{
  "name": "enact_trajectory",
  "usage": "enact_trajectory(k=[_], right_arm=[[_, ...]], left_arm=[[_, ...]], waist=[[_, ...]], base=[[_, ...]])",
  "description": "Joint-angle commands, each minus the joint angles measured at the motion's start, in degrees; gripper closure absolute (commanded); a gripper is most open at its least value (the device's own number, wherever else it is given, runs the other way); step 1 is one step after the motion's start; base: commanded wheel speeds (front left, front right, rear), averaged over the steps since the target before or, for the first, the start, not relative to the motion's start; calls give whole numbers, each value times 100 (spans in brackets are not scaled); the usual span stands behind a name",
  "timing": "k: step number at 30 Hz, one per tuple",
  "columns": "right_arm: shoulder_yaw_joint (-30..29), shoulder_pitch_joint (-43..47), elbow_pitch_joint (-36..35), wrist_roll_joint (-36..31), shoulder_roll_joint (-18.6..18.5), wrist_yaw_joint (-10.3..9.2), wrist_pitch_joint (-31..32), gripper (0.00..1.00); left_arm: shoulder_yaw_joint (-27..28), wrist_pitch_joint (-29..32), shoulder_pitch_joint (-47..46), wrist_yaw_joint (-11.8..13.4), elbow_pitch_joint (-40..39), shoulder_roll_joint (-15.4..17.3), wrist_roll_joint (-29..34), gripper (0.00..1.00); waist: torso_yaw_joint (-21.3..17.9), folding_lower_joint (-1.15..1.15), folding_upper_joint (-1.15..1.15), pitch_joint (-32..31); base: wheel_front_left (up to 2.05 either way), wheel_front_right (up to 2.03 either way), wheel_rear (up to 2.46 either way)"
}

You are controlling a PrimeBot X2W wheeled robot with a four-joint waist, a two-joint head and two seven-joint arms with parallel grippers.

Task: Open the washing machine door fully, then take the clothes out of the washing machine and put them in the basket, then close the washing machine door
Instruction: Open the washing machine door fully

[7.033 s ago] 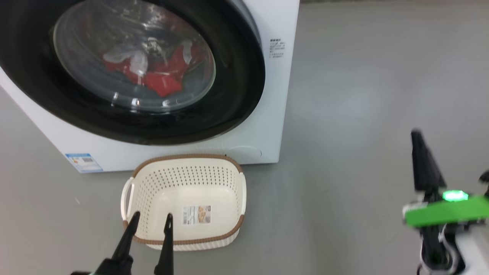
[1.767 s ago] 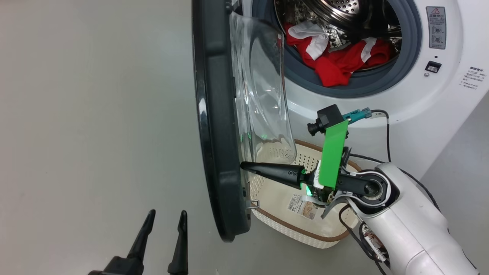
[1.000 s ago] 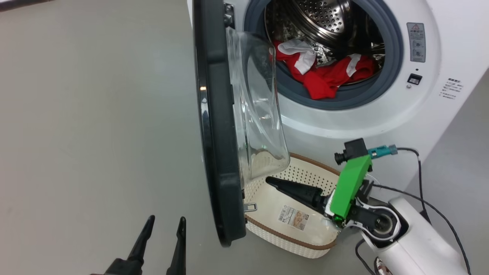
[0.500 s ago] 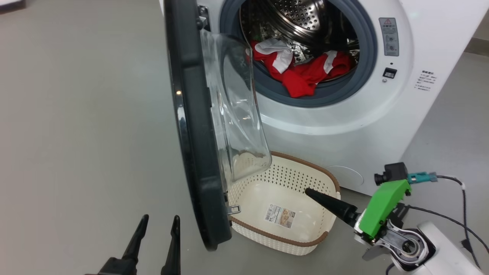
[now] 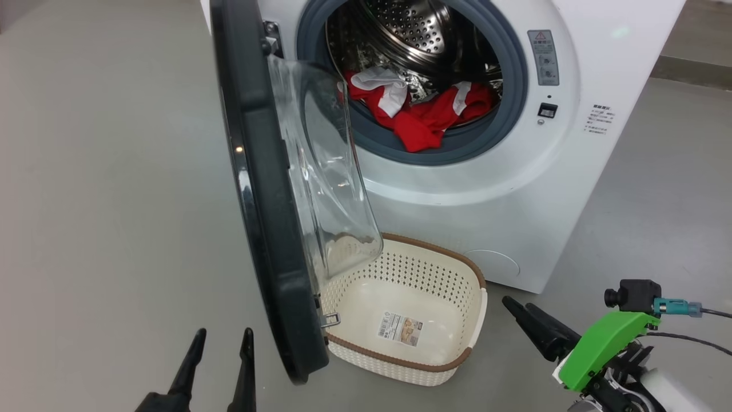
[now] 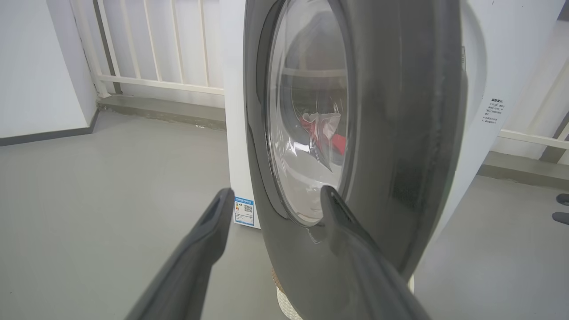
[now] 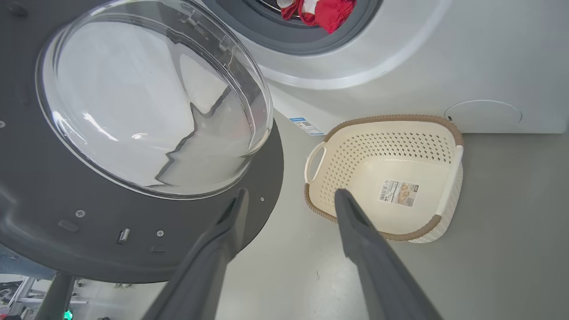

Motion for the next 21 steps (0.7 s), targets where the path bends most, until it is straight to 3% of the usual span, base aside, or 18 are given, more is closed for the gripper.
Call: enact_trajectory(k=[1, 6, 15, 21], right_arm=[[222, 5, -160, -287, -207, 43, -392, 0], [640, 20, -83, -750, -450, 43, -1355, 0], [1195, -71, 240, -1610, -728, 43, -2174, 0], [401, 140, 57, -2638, -557, 43, -2194, 0]], left_arm=[[234, -52, -77, -38, -152, 34, 42, 0], [278, -52, -57, -38, -149, 34, 30, 0], [332, -52, -41, -30, -124, 34, 23, 0], [369, -52, -53, -29, -113, 34, 17, 0]], waist=[[-46, 0, 0, -14], [-90, 0, 0, -19], [-147, 0, 0, -24], [-180, 0, 0, -1]], base=[[0, 0, 0], [0, 0, 0], [0, 0, 0], [0, 0, 0]])
